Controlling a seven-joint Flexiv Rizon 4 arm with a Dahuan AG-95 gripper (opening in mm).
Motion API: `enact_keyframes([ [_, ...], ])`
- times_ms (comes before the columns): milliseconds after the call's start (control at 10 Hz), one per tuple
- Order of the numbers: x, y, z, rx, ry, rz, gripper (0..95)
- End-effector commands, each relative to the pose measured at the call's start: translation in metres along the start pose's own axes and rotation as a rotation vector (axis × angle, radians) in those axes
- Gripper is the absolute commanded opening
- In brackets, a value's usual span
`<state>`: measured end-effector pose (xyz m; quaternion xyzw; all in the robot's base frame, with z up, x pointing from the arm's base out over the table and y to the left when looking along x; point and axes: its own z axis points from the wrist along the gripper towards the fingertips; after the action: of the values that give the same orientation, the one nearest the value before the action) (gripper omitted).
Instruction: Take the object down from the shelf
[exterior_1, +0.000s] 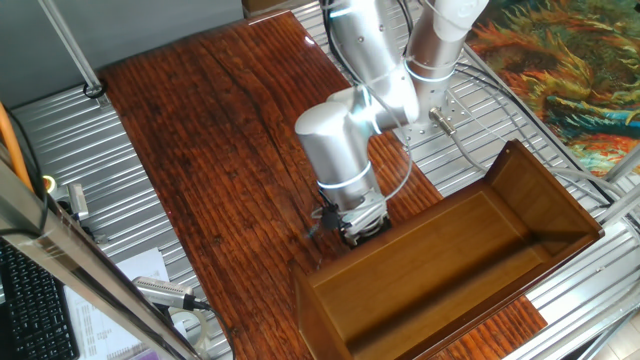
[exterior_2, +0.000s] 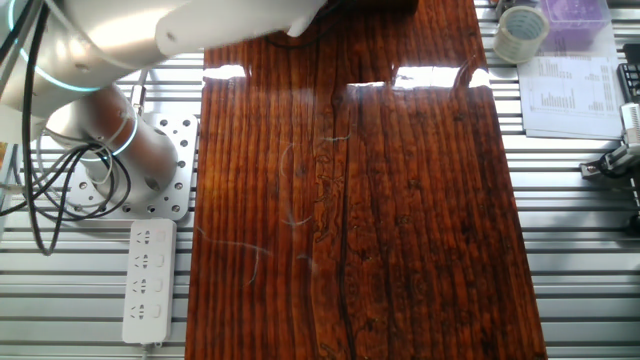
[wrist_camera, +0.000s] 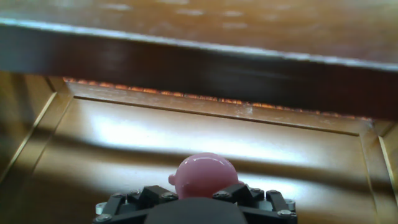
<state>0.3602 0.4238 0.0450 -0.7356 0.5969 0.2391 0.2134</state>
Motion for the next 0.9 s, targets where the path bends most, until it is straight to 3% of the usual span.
enact_keyframes([
  [100, -0.0008, 0.0007, -0.0014, -0.01, -0.012, -0.003, 57.0],
  [200, -0.0008, 0.0008, -0.0014, -0.009, -0.018, -0.008, 57.0],
  [300, -0.0008, 0.0009, -0.0014, -0.008, -0.022, -0.009, 38.0],
  [400, -0.0008, 0.001, -0.0014, -0.005, -0.021, -0.007, 38.0],
  [500, -0.0008, 0.001, -0.0014, -0.002, -0.021, -0.003, 19.0],
  [800, -0.0008, 0.001, -0.0014, -0.001, -0.023, 0.001, 19.0],
  [900, -0.0008, 0.0012, -0.0014, -0.001, -0.027, 0.006, 0.0],
])
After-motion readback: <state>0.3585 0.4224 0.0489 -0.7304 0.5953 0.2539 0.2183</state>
